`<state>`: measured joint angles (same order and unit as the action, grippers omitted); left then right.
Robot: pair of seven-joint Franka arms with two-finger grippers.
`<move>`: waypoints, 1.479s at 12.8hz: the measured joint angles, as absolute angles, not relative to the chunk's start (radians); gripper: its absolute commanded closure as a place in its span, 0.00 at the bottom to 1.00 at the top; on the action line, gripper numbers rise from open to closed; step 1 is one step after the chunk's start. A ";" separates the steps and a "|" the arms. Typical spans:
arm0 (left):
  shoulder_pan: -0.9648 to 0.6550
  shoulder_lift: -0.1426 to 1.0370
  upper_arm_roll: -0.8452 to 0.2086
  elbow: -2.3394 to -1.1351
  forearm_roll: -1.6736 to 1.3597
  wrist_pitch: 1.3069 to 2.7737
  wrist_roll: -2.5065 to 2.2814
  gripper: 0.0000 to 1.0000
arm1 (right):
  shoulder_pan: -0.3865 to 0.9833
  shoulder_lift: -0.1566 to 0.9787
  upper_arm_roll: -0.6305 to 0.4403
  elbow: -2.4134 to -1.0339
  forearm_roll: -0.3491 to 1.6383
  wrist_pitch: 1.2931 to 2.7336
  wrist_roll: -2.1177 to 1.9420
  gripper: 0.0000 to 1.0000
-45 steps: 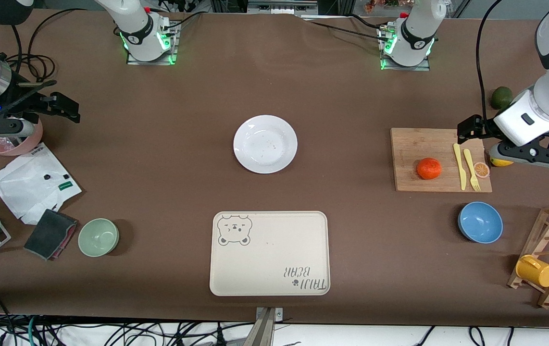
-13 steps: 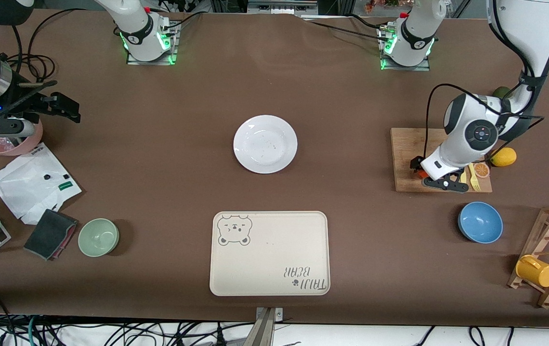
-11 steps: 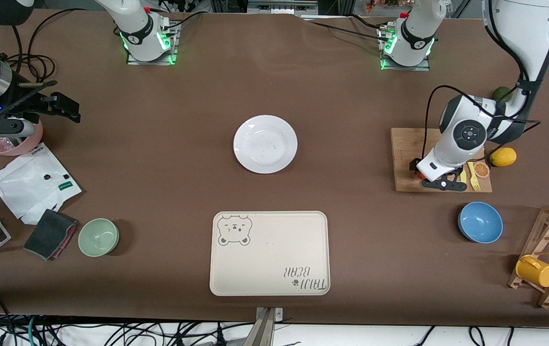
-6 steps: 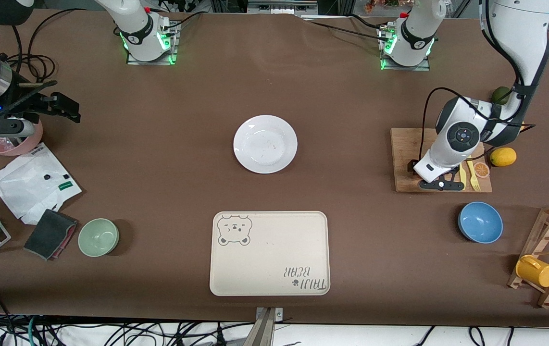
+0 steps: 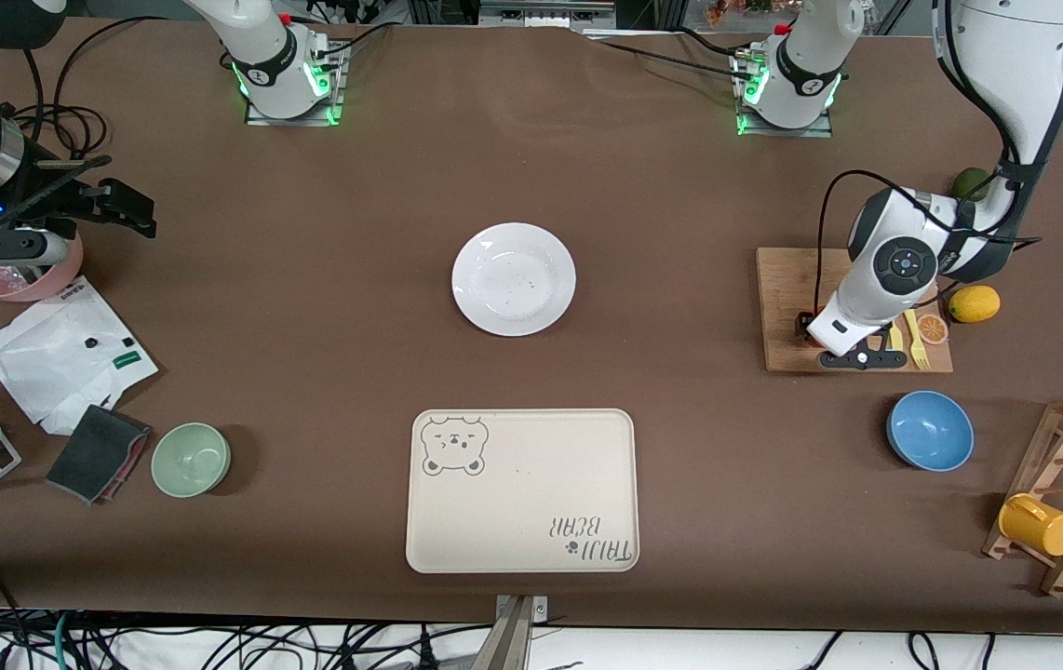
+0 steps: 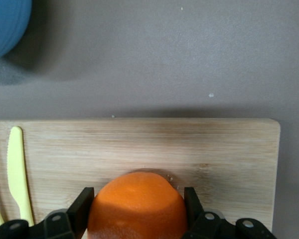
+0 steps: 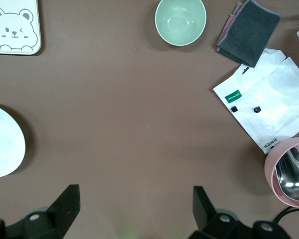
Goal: Place orange and plate with both arms
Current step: 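Lower the left gripper onto the orange on the cutting board and grasp, then carry the orange with the left gripper over the white plate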
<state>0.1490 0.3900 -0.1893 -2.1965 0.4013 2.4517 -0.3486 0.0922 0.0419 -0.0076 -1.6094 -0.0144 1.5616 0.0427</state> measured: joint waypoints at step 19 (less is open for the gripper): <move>-0.419 0.696 -0.347 -1.582 0.179 2.291 -1.491 0.50 | 0.092 0.042 -0.010 -1.609 -0.014 1.546 0.043 0.00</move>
